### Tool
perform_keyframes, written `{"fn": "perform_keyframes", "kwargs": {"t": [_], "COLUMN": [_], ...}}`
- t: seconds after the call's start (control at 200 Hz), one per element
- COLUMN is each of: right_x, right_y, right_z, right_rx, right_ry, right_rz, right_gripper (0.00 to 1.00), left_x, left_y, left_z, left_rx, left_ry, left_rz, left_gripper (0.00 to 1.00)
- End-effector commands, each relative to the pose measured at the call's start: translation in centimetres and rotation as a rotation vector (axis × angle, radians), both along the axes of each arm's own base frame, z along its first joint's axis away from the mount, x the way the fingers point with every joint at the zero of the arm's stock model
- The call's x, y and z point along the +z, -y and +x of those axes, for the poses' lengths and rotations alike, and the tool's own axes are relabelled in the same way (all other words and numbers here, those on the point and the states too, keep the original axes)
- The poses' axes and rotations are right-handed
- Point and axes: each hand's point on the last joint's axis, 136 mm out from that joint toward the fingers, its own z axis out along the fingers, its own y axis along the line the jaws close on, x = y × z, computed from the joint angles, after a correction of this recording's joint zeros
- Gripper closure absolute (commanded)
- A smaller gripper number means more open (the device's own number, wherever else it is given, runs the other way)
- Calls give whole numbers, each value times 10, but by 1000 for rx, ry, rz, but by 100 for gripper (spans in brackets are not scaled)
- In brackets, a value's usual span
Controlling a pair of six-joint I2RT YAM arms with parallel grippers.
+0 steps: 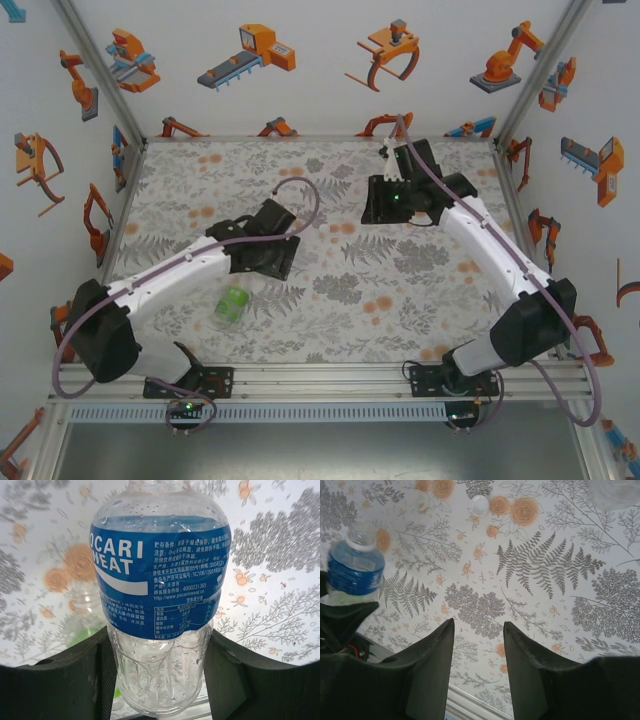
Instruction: Screw on the bottle caps
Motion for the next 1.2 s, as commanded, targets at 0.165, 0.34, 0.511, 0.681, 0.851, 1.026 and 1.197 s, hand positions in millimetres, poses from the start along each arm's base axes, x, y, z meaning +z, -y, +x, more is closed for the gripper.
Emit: {"fn": "perform_keyframes", "kwargs": {"t": [0.165, 0.34, 0.511, 0.681, 0.851, 1.026, 1.197], "right_x": [-34, -63, -88, -108, -124, -139, -151], "right_y": [-34, -52, -67, -80, -93, -107, -115], "right_z": [12, 25, 45, 66, 83, 94, 101], "right_rx": [28, 59, 69, 58, 66, 89, 100], "right_ry": [-3, -3, 2, 0, -10, -17, -34], "right_rz": [-97, -169, -208, -216, -233, -258, -283], "right_gripper": [57, 56, 55, 54, 53, 53, 53], "left_x": [89, 126, 144, 134, 125, 125, 127], "left_y": [-9, -26, -38, -33, -36, -38, -40], "left_z": [34, 50, 59, 48, 43, 41, 39], "left_rx": [-147, -200, -245, -332, -335, -330, -329], "left_ry": [168, 293, 425, 477, 468, 474, 480], "left_rz": [-190, -238, -241, -256, -246, -241, -235], "left_gripper": [100, 100, 100, 100, 100, 100, 100]}}
